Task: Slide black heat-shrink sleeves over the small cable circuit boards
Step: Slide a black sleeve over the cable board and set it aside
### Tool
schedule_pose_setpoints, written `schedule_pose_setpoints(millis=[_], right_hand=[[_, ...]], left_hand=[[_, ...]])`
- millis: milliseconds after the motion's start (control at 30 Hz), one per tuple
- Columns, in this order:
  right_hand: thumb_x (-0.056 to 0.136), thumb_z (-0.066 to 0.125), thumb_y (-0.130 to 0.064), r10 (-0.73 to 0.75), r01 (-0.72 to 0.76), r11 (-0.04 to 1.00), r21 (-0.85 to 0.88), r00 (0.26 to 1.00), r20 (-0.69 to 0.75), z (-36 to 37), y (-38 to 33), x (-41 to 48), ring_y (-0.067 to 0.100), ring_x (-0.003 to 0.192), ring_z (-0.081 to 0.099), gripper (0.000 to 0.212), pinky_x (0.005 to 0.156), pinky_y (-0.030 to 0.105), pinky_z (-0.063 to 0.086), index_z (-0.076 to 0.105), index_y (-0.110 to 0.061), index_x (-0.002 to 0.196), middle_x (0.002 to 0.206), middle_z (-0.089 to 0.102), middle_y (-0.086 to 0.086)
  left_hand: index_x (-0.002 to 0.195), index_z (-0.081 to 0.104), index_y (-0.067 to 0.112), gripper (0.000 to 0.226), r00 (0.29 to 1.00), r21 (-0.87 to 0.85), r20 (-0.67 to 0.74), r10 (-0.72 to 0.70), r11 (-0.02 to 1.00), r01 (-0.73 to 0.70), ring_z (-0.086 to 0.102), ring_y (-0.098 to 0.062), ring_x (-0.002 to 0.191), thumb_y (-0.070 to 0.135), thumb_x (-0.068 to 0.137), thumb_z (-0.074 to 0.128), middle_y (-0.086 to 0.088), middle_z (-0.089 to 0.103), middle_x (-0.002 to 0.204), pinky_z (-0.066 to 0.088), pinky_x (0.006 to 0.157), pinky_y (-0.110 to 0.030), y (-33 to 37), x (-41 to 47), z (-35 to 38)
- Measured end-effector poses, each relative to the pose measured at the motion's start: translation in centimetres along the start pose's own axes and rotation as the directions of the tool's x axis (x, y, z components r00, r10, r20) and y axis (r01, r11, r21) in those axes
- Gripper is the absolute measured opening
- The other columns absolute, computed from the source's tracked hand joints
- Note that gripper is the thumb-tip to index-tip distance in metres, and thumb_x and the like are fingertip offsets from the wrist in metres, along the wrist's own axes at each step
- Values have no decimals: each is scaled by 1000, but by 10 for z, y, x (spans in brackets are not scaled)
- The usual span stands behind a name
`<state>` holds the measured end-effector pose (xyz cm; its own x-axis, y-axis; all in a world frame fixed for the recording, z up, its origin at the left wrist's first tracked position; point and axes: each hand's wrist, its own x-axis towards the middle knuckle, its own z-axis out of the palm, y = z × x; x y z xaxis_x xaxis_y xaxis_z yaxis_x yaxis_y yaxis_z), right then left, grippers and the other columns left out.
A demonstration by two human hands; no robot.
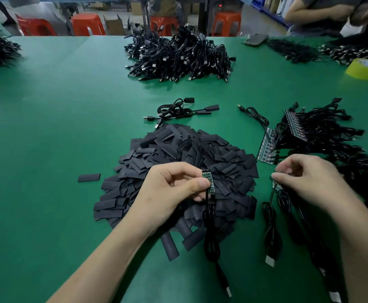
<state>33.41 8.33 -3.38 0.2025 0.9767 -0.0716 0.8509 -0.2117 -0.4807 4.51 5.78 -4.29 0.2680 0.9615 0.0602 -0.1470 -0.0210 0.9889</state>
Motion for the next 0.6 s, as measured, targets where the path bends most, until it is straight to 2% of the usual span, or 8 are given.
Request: schedule_pose_setpoints(millis=[100, 200, 267, 333, 367, 467, 533, 600], right_hand=[[87, 71, -44, -240, 244, 969, 34, 967, -88, 4, -22, -7, 5, 94, 61, 14, 81, 28, 45, 73, -33, 93, 100, 65, -11], [90, 57, -62, -484, 399, 836, 376, 860, 164, 7, -58, -27, -7, 97, 63, 27, 80, 14, 46, 74, -41, 95, 100, 70, -22], [92, 54, -58, -580, 407, 781, 473, 754, 308, 18, -74, -40, -1, 88, 65, 31, 77, 21, 49, 72, -33, 94, 93, 71, -18], [98, 59, -44, -601, 361, 747, 557, 725, 337, 30, -80, -48, 12, 83, 69, 27, 76, 30, 54, 70, -20, 96, 90, 75, -4], [102, 60, -32, -607, 322, 714, 621, 727, 321, 33, -81, -51, 12, 84, 71, 21, 77, 26, 54, 70, -15, 96, 90, 77, 1], [101, 57, -24, -591, 179, 594, 784, 759, 274, 28, -81, -56, 20, 76, 73, 22, 73, 25, 56, 70, -18, 85, 75, 75, 5], [92, 60, -32, -553, 21, 438, 899, 794, 251, 17, -82, -54, 22, 62, 67, 20, 56, 31, 56, 72, -22, 80, 61, 64, 2], [89, 60, -34, -521, -67, 291, 954, 826, 217, 5, -82, -48, 14, 50, 57, 21, 38, 25, 46, 73, -22, 78, 54, 51, -1]], left_hand=[[76, 79, 28, 11, 994, 189, -57, 91, 979, -79, 62, -15, 69, 32, 73, 89, -10, 72, 75, 51, 68, -27, -2, 0, -2], [74, 76, 31, 10, 983, 201, -69, 171, 967, -154, 52, -16, 69, 36, 72, 84, -1, 66, 75, 43, 67, -31, -6, 1, 1], [72, 75, 33, 7, 972, 197, -79, 222, 959, -203, 51, -13, 67, 35, 72, 81, 10, 63, 77, 43, 65, -27, -8, 2, 3], [73, 75, 31, 5, 970, 134, -99, 222, 969, -208, 55, -19, 65, 31, 74, 80, 7, 63, 78, 47, 63, -34, -10, 2, 4], [75, 76, 29, 3, 972, 116, -105, 212, 973, -200, 59, -22, 67, 31, 77, 78, 5, 65, 80, 49, 64, -37, -10, 1, 4], [93, 79, 28, 11, 964, 271, -126, 236, 942, -195, 69, -13, 84, 33, 90, 69, 8, 74, 89, 51, 80, -25, -13, 1, 4], [101, 78, 25, 11, 950, 513, -66, 305, 827, -230, 67, -11, 88, 27, 92, 71, 9, 72, 92, 51, 81, -25, -16, 0, 8], [107, 77, 23, 16, 937, 717, 103, 332, 628, -302, 64, -13, 94, 30, 93, 73, 8, 69, 97, 51, 86, -31, -17, 0, 17]])
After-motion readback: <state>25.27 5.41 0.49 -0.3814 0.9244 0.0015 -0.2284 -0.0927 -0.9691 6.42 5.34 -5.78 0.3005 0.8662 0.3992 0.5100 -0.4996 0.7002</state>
